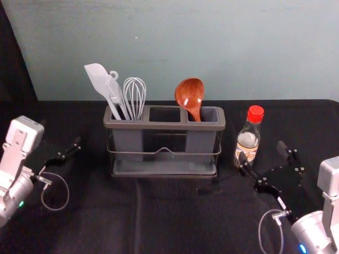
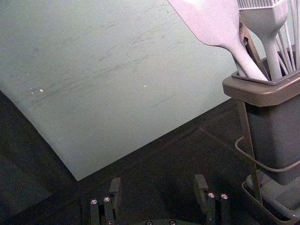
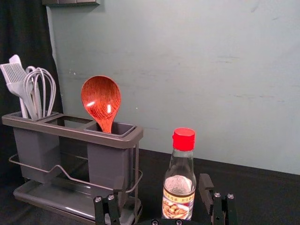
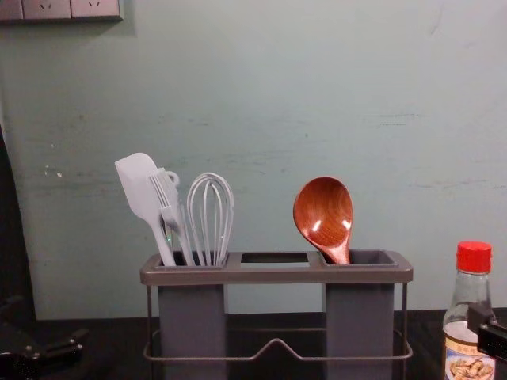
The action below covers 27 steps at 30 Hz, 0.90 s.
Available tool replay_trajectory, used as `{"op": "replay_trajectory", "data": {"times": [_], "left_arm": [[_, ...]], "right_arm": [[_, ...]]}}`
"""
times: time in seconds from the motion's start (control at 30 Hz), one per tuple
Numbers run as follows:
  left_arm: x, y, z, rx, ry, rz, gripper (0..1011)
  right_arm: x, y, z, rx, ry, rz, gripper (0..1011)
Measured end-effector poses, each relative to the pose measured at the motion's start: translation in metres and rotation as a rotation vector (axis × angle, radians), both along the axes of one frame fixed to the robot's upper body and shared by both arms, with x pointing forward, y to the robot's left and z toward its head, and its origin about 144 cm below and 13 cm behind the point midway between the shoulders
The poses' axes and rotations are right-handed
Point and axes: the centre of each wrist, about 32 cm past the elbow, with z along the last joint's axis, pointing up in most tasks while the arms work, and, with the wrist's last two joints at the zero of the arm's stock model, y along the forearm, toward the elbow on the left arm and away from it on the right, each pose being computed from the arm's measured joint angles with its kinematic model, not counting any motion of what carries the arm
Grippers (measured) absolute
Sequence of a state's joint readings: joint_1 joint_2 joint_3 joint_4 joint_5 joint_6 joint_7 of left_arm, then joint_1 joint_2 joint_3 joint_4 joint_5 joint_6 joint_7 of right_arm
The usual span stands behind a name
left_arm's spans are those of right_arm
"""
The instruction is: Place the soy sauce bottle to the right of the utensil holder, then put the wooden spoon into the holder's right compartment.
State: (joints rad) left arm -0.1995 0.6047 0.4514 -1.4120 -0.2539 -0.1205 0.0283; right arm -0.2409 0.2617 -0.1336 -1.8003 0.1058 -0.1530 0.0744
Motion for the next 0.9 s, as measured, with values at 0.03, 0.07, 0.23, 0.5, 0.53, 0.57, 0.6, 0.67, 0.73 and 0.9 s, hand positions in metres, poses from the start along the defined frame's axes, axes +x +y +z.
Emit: {"op": "replay_trajectory", "data": {"times": [0.03, 0.07, 0.23, 0.5, 0.53, 0.57, 0.6, 0.67, 0.73, 0.9], "left_arm": [[0.0, 0.0, 0.0, 0.0, 0.0, 0.0, 1011], [0.0, 0.0, 0.0, 0.0, 0.0, 0.0, 1011], [0.0, 0.0, 0.0, 0.0, 0.0, 0.0, 1011], [0.0, 0.0, 0.0, 0.0, 0.0, 0.0, 1011], [0.0, 0.0, 0.0, 0.0, 0.0, 0.0, 1011], [0.0, 0.0, 0.0, 0.0, 0.0, 0.0, 1011], [0.0, 0.0, 0.0, 0.0, 0.0, 0.0, 1012], [0.0, 0.0, 0.0, 0.0, 0.0, 0.0, 1011], [0.0, 0.0, 0.0, 0.0, 0.0, 0.0, 1011], [0.0, 0.0, 0.0, 0.0, 0.0, 0.0, 1012]], "right_arm": [[0.0, 0.0, 0.0, 0.0, 0.0, 0.0, 1002], [0.0, 0.0001, 0.0001, 0.0, 0.0, 0.0, 1002], [0.0, 0.0002, 0.0001, 0.0, 0.0, 0.001, 1002], [0.0, 0.0002, 0.0001, -0.001, 0.0, 0.001, 1003], [0.0, 0.0002, 0.0001, -0.001, 0.0, 0.001, 1002], [0.0, 0.0001, 0.0001, -0.001, 0.0, 0.001, 1002], [0.0, 0.0001, 0.0001, -0.001, 0.0, 0.001, 1002], [0.0, 0.0001, 0.0001, -0.001, 0.0, 0.001, 1002], [0.0, 0.0001, 0.0001, -0.001, 0.0, 0.001, 1002], [0.0, 0.0001, 0.0001, -0.001, 0.0, 0.001, 1002]]}}
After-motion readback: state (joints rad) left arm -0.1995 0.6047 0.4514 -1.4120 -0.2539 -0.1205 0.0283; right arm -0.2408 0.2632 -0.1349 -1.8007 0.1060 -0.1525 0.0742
